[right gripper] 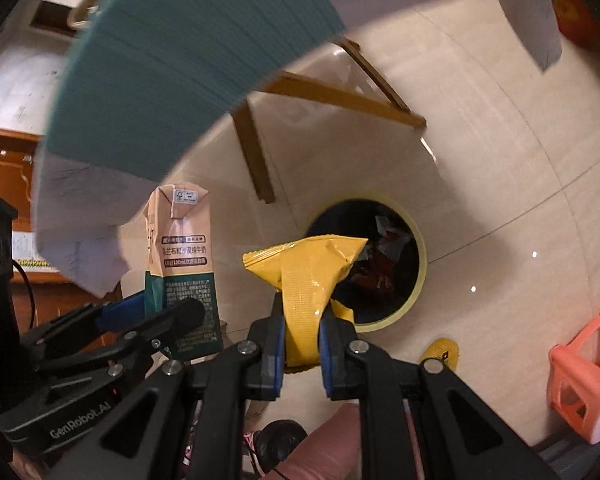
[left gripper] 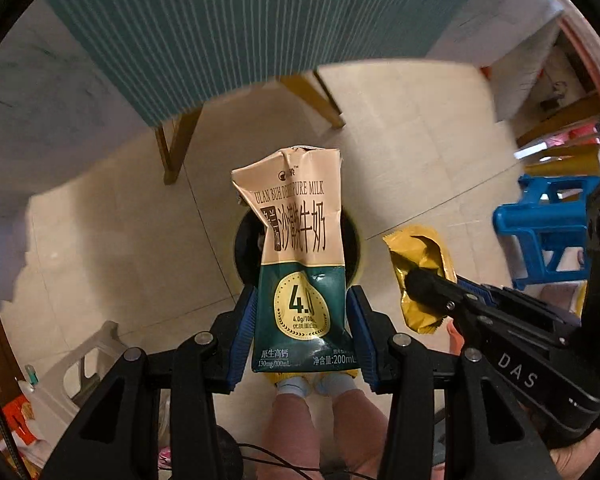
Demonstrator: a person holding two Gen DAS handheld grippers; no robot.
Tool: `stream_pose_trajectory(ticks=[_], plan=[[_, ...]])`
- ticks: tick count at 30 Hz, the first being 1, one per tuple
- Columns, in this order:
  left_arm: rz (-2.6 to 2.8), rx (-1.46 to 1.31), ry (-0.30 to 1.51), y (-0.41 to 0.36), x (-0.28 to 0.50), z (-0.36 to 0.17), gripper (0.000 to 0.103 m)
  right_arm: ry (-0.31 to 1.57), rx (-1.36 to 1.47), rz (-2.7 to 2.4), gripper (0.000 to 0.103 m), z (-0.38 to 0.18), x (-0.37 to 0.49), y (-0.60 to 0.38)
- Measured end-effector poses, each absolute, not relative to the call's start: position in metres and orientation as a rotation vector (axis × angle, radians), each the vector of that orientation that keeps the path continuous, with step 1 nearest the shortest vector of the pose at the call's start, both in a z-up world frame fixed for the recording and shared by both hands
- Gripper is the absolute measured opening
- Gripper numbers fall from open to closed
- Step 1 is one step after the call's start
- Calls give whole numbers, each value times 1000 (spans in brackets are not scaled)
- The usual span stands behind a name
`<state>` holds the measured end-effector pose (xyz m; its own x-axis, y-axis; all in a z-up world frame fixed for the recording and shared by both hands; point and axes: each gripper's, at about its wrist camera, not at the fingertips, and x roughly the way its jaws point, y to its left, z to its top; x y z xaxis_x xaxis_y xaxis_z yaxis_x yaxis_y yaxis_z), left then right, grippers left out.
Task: Collect trash
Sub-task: 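Carry the yellow wrapper and milk carton down over the floor bin with both tools, then open both tools to drop the carton and yellow wrapper into the bin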
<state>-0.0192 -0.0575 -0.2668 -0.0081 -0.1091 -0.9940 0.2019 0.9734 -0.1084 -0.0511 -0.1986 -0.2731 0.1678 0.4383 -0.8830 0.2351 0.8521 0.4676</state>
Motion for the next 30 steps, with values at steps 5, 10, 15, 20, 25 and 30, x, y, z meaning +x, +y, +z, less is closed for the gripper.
stream_pose_trajectory(ticks=[5,10,15,20,25,30], plan=[[-217,63,1595,-56,-10,-320,44,1446,604,127,14,-321,-48,-204],[-197,53,1615,-51,-3,-356,44,1477,625,110,14,-358,-47,-206],[-159,48,1628,-49,3,-375,57,1501,627,111,14,-377,-46,-201],[-126,58,1601,-44,10,-379,81,1512,623,111,14,-385,-40,-197],[-110,98,1580,-38,7,-369,82,1522,616,123,14,-387,-33,-192],[-77,119,1549,-28,3,-359,82,1530,618,134,17,-394,-24,-184]])
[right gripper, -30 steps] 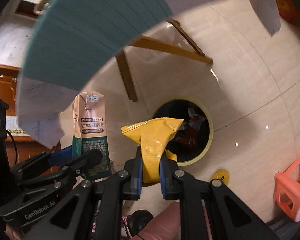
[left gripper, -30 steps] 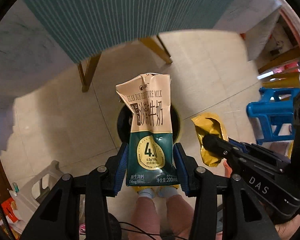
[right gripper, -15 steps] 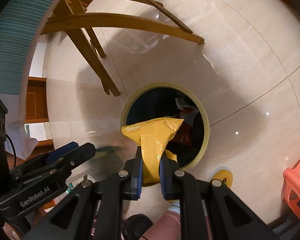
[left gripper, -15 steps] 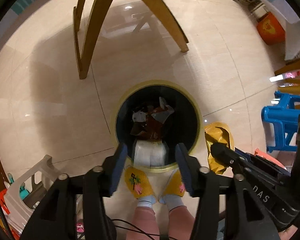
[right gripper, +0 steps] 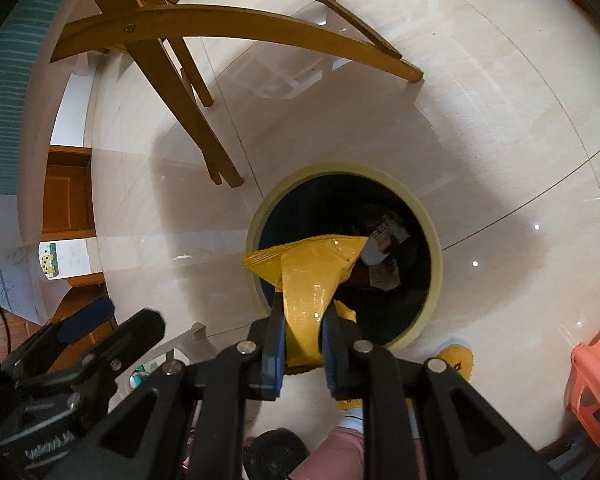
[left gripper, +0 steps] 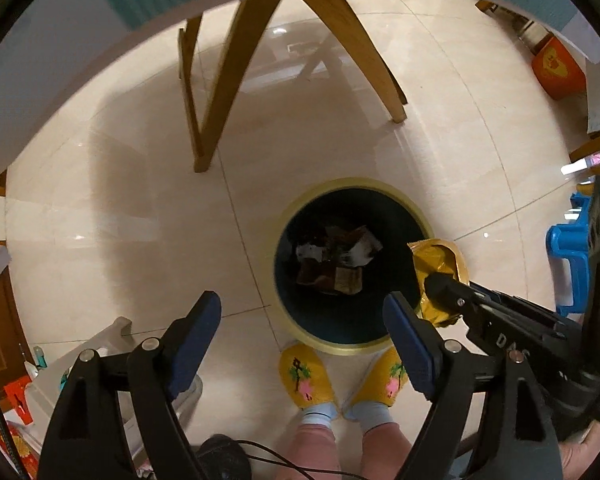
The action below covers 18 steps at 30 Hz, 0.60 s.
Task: Collect trash
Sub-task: 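Open both tools to drop the carton and yellow wrapper into the bin, then move both tools back up over the table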
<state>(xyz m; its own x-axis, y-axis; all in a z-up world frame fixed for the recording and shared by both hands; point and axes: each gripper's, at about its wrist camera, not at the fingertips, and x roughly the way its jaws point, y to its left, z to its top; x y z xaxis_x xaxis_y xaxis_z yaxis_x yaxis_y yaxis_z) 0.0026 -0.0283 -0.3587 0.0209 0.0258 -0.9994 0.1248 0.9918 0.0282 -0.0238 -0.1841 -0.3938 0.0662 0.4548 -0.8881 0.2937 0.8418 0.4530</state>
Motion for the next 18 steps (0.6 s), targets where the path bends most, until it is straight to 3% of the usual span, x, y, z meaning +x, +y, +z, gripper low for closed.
stream_pose_trajectory(ticks=[4,7,12,18], plan=[[-49,108,1527,-23,0,-351,82,1533,621,140,17,-398,-19,-177],[-33,96,1506,-20,-1,-343,82,1548,616,155,24,-402,-15,-172],[-22,94,1486,-19,2,-337,82,1556,586,171,50,-403,-8,-165],[-20,99,1473,-22,2,-326,82,1543,581,159,69,-397,-8,-166]])
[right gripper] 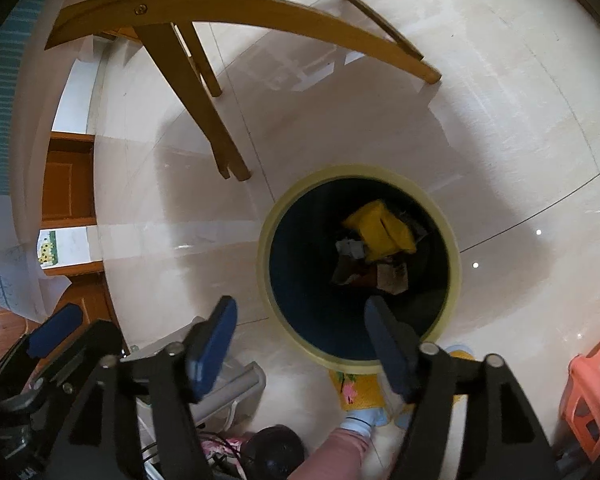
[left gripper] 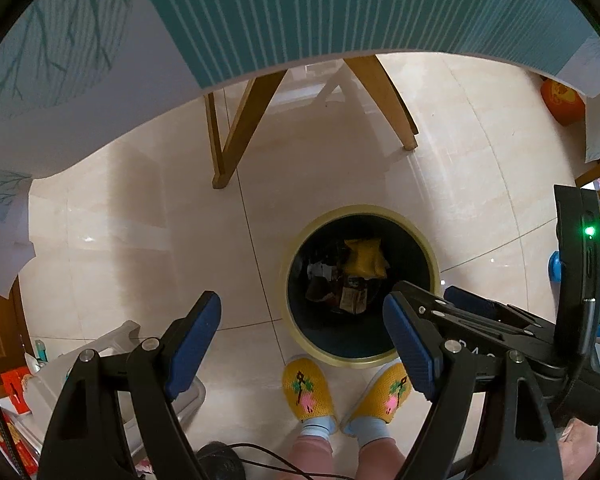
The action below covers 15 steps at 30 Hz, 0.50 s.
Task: Collect trash
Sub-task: 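Move both tools back up over the table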
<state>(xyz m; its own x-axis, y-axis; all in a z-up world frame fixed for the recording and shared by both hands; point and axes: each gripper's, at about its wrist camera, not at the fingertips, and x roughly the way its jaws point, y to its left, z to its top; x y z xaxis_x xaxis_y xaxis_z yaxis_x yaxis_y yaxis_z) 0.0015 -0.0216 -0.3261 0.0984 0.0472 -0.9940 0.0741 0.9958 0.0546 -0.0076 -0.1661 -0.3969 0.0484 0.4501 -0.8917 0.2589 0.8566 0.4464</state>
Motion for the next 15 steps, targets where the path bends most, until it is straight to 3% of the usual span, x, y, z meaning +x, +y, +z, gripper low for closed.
stream_pose_trajectory(ticks=[15], plan=[[-41,100,1458,-29,-7,-276,82,1484,596,134,69,-340,-22,-183]])
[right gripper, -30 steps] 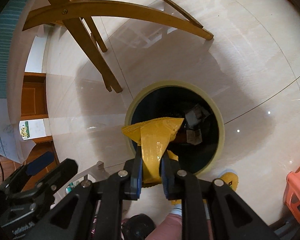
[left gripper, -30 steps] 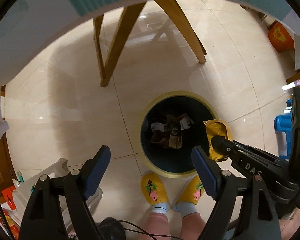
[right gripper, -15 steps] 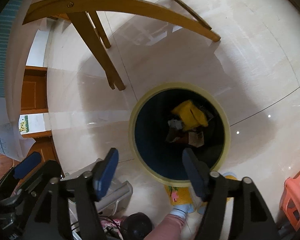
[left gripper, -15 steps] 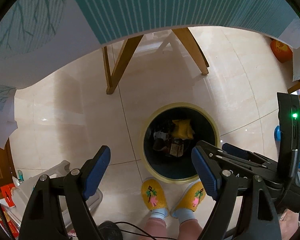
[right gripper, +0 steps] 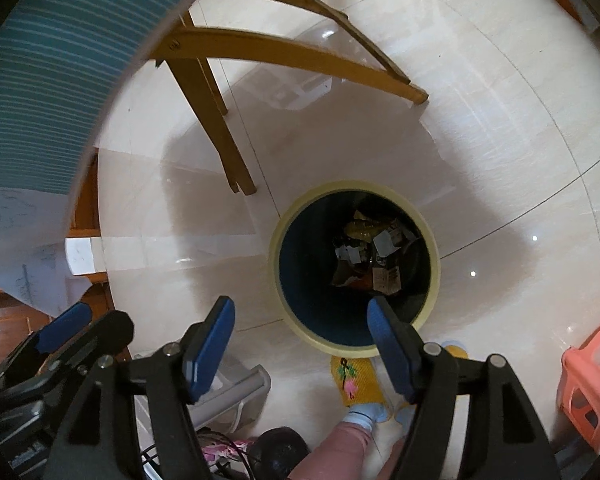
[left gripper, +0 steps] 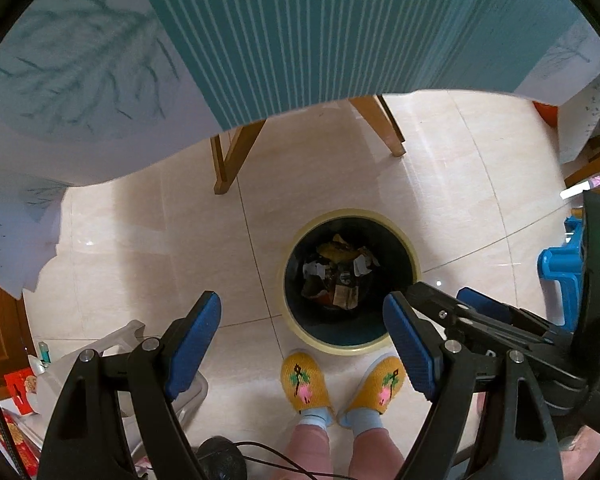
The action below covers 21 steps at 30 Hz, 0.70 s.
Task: Collect trash
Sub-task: 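Move both tools back up over the table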
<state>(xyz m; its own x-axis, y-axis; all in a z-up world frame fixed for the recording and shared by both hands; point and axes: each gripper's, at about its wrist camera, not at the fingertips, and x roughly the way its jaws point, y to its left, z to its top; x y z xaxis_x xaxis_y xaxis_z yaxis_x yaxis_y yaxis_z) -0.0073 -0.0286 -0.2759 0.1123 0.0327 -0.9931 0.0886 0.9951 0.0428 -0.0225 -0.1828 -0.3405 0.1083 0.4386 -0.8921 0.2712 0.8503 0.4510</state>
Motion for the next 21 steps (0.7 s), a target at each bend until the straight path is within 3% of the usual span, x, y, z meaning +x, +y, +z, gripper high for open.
stream_pose_trajectory(ticks=[21], plan=[[-175,133,1278,-16,-14,-58,82,1306,599,144,69,-119,-56,-182]])
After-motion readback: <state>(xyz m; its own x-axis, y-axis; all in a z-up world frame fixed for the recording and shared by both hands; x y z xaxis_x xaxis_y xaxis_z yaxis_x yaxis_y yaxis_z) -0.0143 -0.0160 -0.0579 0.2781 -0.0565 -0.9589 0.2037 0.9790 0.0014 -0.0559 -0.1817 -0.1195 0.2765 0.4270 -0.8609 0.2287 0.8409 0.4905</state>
